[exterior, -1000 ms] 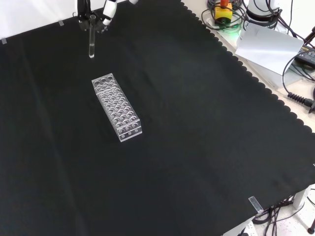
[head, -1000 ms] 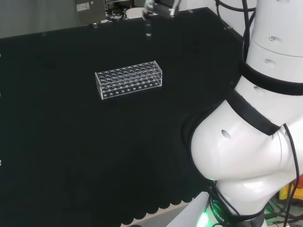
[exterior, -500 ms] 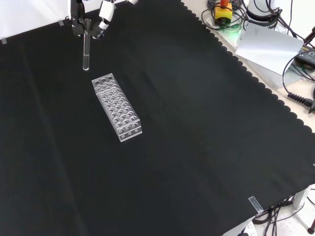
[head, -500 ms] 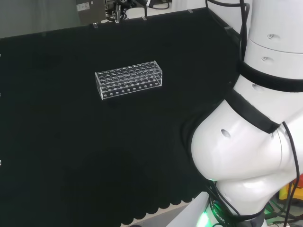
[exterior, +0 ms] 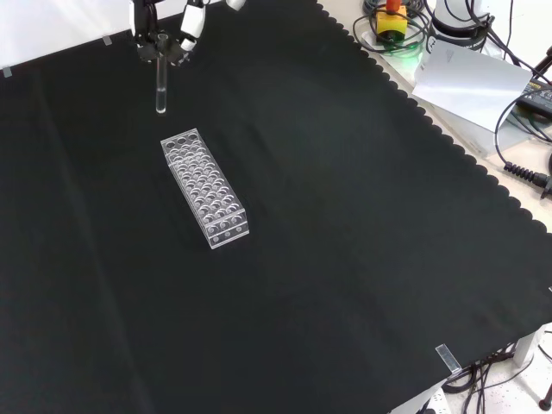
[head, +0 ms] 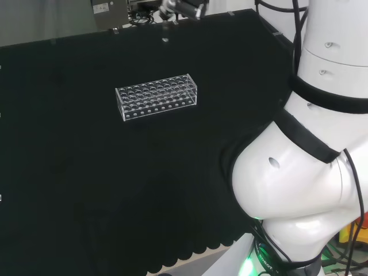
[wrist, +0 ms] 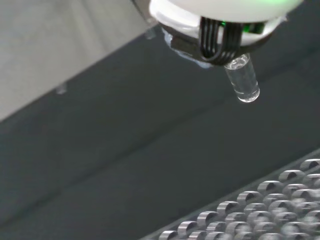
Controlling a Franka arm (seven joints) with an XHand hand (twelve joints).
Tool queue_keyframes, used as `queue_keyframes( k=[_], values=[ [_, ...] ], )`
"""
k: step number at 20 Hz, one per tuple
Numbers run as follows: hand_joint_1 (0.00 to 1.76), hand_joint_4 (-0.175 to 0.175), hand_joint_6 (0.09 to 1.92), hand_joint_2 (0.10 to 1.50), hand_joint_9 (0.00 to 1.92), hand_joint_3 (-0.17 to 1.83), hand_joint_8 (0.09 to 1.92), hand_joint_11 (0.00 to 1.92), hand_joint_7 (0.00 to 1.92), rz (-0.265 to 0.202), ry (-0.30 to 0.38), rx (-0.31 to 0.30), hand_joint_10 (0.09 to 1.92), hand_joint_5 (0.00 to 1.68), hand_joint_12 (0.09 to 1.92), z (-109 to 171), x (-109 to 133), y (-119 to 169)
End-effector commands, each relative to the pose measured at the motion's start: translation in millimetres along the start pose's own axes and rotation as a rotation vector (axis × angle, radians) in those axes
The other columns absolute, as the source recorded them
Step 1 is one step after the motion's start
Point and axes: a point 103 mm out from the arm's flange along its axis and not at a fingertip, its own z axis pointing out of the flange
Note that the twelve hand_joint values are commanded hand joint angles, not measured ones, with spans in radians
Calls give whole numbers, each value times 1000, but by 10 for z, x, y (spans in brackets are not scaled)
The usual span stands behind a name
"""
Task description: Shake the test tube.
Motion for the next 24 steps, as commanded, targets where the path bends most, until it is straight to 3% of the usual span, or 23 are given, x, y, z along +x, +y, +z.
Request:
queue_keyframes(
  k=[1,6,11,17,24],
  values=[
    [1427,-175,353,770,1284,398,727,1238,1372,173,-233,-31,488,1268,795,-246,-1081,-93],
    [1427,-175,353,770,1284,398,726,1238,1372,281,-298,-71,488,1268,796,-526,-1569,-131],
    [1427,-175,353,770,1284,398,726,1238,1372,309,-330,-97,488,1268,796,-683,-1702,-122],
    [1427,-175,353,770,1284,398,727,1238,1372,230,-313,-69,489,1269,796,-478,-1450,-117],
    [1427,-175,353,770,1284,398,727,1238,1372,95,-215,-21,489,1269,797,-97,-857,-95]
  ],
)
